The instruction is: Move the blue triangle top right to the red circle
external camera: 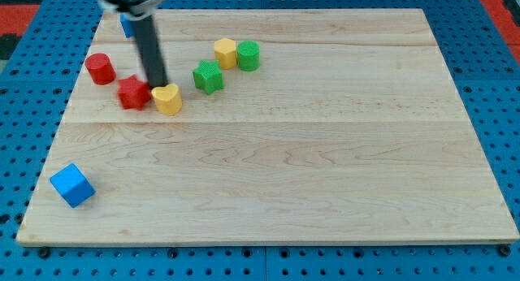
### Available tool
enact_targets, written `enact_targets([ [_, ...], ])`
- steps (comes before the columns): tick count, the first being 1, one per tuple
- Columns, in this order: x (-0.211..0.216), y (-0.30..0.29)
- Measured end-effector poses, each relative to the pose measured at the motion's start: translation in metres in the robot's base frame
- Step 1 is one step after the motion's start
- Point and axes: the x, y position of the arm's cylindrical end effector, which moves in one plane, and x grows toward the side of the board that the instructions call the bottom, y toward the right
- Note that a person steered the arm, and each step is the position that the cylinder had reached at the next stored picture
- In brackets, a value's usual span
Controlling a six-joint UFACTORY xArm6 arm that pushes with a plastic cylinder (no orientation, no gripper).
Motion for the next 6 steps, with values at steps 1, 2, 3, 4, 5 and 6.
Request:
enact_targets([
  [1, -0.053, -0.002],
  [2, -0.098, -0.019],
  [3, -0.109, -0.054],
  [4, -0.176, -0.074],
  [5, -0.183, -0.010],
  [6, -0.125, 0.057],
])
